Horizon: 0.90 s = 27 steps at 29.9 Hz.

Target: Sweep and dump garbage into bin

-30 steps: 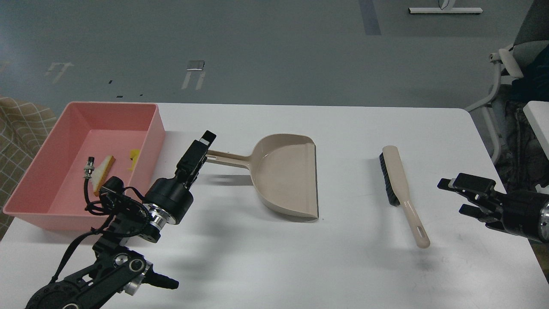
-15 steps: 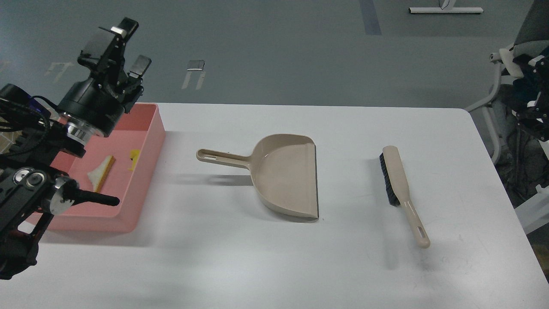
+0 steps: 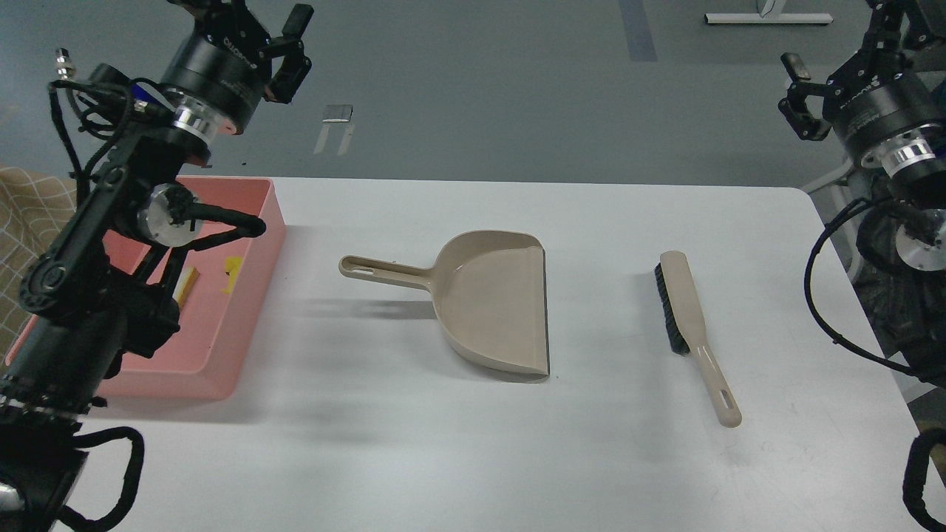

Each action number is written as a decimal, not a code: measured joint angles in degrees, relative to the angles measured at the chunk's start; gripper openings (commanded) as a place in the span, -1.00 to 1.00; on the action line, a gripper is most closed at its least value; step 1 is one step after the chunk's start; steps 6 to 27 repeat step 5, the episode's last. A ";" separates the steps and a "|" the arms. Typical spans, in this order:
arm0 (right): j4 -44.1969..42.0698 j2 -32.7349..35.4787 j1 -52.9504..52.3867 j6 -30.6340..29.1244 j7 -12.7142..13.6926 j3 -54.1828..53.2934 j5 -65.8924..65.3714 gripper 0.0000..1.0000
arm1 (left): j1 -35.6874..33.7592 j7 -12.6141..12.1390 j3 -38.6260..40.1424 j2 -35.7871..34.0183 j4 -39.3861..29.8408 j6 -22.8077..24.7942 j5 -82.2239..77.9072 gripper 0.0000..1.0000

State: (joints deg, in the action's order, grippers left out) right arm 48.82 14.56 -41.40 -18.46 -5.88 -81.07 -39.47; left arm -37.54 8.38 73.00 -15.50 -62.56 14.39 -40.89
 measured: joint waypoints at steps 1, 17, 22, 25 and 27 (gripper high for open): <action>-1.67 -1.00 -0.84 0.01 -0.61 0.00 0.00 0.99 | -1.17 0.15 0.00 1.56 2.97 1.18 0.12 0.96; -5.79 -3.78 -2.68 -0.04 -2.10 0.08 0.01 0.99 | -3.67 0.59 -0.31 6.28 10.60 3.80 0.27 0.97; -5.79 -3.78 -2.68 -0.04 -2.10 0.08 0.01 0.99 | -3.67 0.59 -0.31 6.28 10.60 3.80 0.27 0.97; -5.79 -3.78 -2.68 -0.04 -2.10 0.08 0.01 0.99 | -3.67 0.59 -0.31 6.28 10.60 3.80 0.27 0.97; -5.79 -3.78 -2.68 -0.04 -2.10 0.08 0.01 0.99 | -3.67 0.59 -0.31 6.28 10.60 3.80 0.27 0.97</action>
